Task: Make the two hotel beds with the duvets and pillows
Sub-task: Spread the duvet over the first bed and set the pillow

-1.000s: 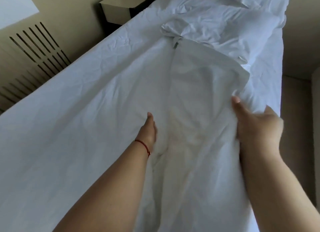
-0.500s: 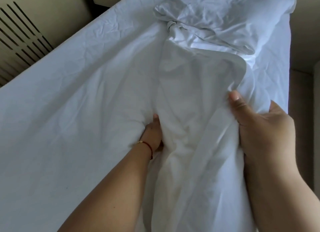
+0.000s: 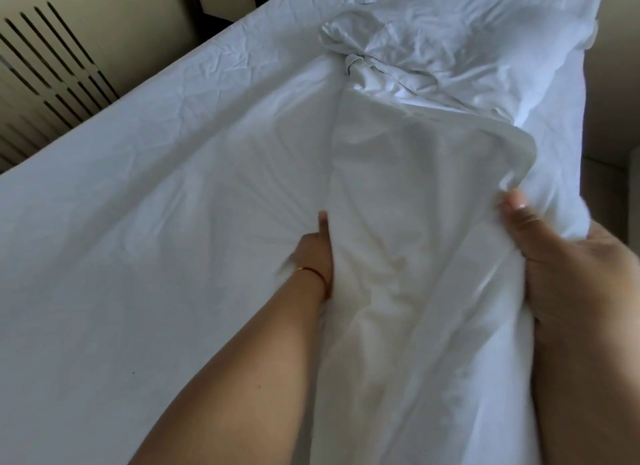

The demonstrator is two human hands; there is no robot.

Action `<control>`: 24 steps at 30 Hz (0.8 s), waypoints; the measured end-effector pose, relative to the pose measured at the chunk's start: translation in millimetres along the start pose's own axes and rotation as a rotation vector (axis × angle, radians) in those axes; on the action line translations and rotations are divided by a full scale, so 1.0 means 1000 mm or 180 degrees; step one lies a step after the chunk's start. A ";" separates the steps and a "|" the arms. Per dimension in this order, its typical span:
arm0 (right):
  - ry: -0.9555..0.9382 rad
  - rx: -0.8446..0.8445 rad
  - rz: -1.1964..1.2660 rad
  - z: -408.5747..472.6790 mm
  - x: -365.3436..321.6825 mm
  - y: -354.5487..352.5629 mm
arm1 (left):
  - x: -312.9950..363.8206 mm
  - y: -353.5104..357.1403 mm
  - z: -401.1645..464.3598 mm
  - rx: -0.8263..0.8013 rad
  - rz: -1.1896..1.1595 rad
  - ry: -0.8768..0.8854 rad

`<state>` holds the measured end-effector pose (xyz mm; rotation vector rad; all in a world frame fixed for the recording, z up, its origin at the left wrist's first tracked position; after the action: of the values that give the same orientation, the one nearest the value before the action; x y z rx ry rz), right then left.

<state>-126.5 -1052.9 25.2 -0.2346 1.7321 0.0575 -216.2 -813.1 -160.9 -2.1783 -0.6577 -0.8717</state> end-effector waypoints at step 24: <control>-0.0073 -0.0291 0.0288 -0.015 -0.004 0.013 | -0.073 -0.028 -0.037 -0.0350 -0.0747 0.0664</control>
<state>-142.9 -1041.9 30.7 -0.2218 1.7185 0.2049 -296.1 -837.1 -184.2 -2.0948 -0.7866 -1.2654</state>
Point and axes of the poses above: each hand's wrist, its own z-axis towards the middle knuckle, its own y-axis out of the palm, x = y × z, the point moved 8 cm from there along z, towards the middle knuckle, and after that the axes turned 3 degrees about y, right-handed, at the moved point
